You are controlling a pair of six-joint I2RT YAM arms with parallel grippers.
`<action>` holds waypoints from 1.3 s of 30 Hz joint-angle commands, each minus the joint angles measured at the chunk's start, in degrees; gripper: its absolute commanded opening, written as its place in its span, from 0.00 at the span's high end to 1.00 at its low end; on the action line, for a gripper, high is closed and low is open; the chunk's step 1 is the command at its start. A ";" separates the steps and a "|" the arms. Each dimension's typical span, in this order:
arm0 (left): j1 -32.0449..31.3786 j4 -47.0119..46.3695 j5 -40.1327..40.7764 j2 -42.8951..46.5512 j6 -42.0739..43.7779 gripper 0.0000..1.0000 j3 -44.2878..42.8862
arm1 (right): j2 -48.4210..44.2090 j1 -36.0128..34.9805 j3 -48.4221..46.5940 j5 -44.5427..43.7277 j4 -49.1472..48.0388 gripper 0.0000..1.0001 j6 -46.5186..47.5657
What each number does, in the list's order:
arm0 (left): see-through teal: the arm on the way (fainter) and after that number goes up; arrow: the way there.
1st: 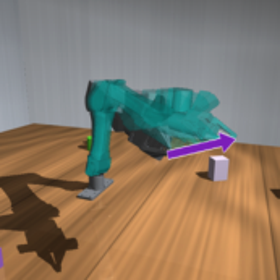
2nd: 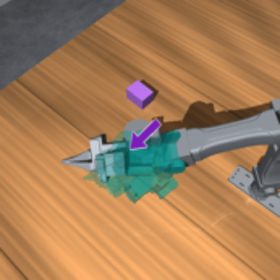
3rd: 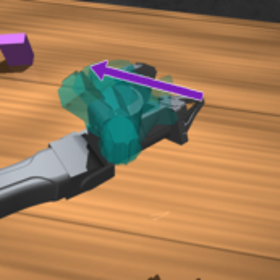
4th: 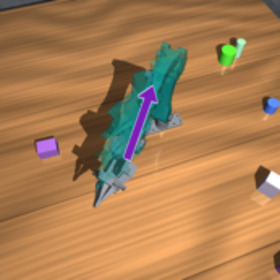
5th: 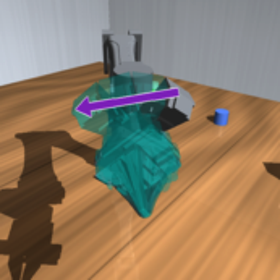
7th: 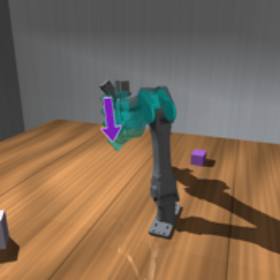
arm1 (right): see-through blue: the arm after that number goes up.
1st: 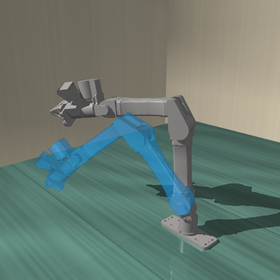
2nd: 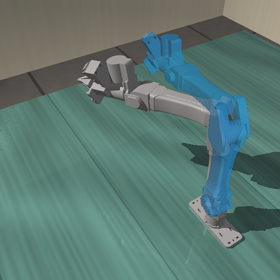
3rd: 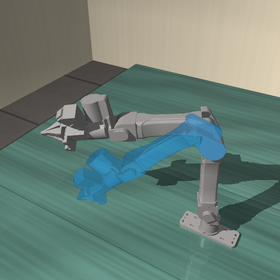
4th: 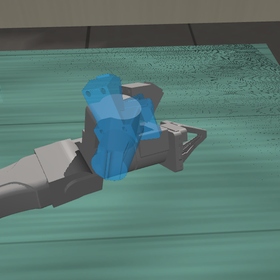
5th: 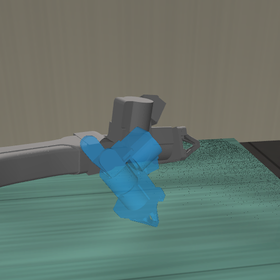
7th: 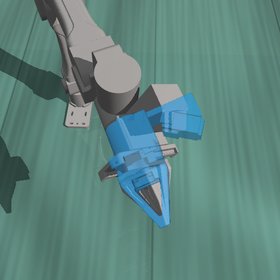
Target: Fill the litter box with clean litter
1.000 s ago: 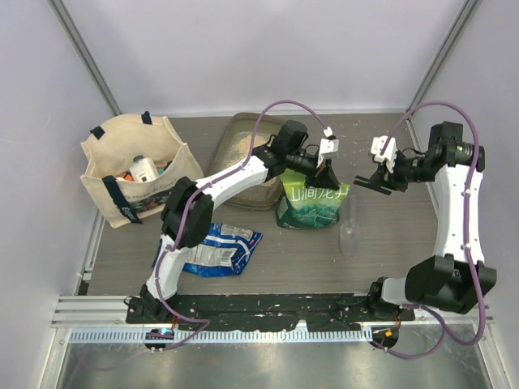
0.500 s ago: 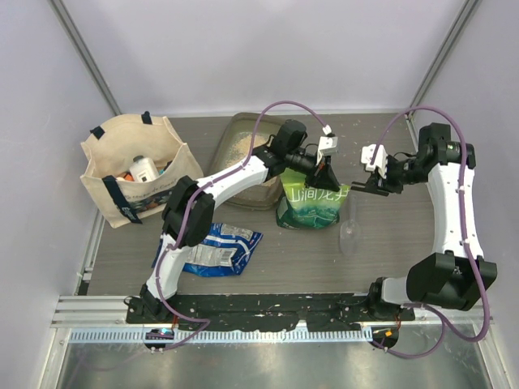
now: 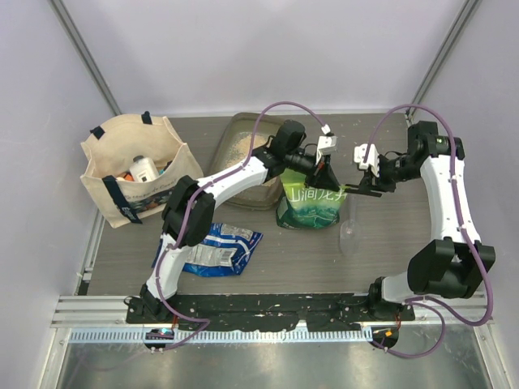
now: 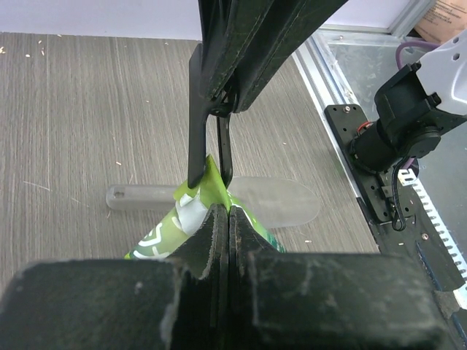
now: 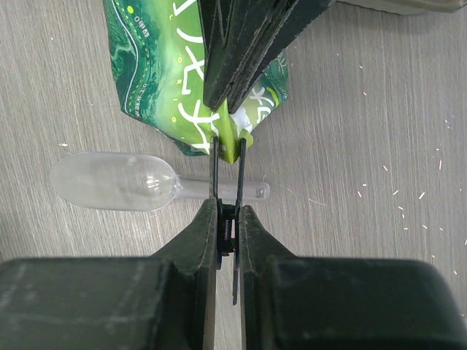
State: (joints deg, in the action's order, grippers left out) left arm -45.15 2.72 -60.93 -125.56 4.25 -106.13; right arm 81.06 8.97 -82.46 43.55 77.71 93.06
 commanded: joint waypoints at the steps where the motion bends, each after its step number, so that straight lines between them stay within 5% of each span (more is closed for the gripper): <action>1: -0.29 -5.71 -4.03 1.28 -1.79 0.98 0.13 | 0.77 -2.02 -1.92 0.13 8.51 0.99 0.81; 7: 1.81 -4.05 -3.85 3.30 -1.97 0.61 0.31 | 1.12 -4.66 -1.92 0.66 8.51 0.99 0.46; 10: 3.48 2.45 -4.02 5.41 2.15 0.57 1.09 | 1.82 -5.98 -2.88 0.31 8.60 0.99 0.11; 18: 5.77 23.28 -2.53 9.01 21.57 0.56 3.99 | 2.88 -8.53 -3.77 -1.71 4.83 0.99 -3.31; 27: 5.86 37.26 -2.53 6.03 29.41 0.59 1.10 | 1.83 -10.64 -3.15 -3.47 0.25 0.99 -7.89; 35: 5.86 35.69 -4.46 4.45 26.78 0.60 0.22 | 2.09 -12.75 -2.54 -0.84 -1.25 0.99 -9.91; 39: 5.86 32.36 -5.43 4.01 23.09 0.74 0.04 | 2.79 -13.54 -2.53 0.22 -2.57 0.99 -11.84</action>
State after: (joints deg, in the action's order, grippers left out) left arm -39.24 34.00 -63.72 -120.16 31.07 -105.43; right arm 83.61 -3.18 -84.64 40.66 74.28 84.07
